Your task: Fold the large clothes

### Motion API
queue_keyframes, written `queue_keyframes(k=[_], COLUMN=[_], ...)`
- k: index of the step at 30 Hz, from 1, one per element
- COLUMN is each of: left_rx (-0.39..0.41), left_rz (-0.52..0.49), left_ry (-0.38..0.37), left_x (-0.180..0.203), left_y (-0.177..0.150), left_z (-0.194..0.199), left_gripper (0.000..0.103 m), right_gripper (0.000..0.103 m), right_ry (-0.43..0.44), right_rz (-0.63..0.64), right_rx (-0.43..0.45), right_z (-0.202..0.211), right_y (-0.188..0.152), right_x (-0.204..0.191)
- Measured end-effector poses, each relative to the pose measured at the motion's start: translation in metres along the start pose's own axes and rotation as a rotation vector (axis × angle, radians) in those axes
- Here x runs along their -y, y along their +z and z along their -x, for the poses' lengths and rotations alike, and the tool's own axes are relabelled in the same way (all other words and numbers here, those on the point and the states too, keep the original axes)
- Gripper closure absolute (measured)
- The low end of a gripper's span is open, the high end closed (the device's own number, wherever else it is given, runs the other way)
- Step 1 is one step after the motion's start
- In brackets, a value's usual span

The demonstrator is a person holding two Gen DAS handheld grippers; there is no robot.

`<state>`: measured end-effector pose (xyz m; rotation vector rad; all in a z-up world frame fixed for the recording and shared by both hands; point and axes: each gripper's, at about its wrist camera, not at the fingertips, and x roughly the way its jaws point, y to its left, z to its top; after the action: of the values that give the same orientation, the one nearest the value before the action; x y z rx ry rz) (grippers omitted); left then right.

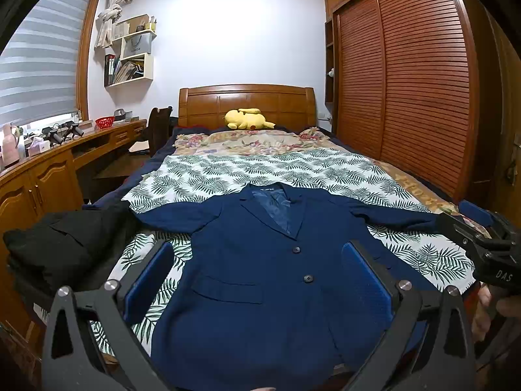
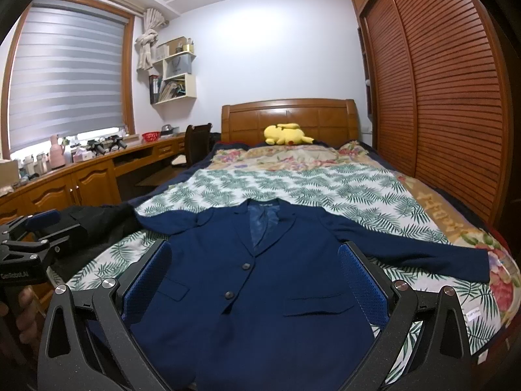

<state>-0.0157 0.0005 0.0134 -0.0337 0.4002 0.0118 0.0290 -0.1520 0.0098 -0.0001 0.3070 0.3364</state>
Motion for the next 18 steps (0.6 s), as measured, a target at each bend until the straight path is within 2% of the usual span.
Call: queue_keyframes(k=[18], left_rx=[-0.001], left_rz=[0.003], left_ry=[0.002], left_x=[0.0009], left_y=[0.0006], left_z=[0.0012], left_gripper=[0.000], right_gripper=[0.000], right_ry=[0.001], right_rz=[-0.004], right_rx=[-0.001], right_z=[0.0016], right_y=[0.0016], right_x=[-0.0013])
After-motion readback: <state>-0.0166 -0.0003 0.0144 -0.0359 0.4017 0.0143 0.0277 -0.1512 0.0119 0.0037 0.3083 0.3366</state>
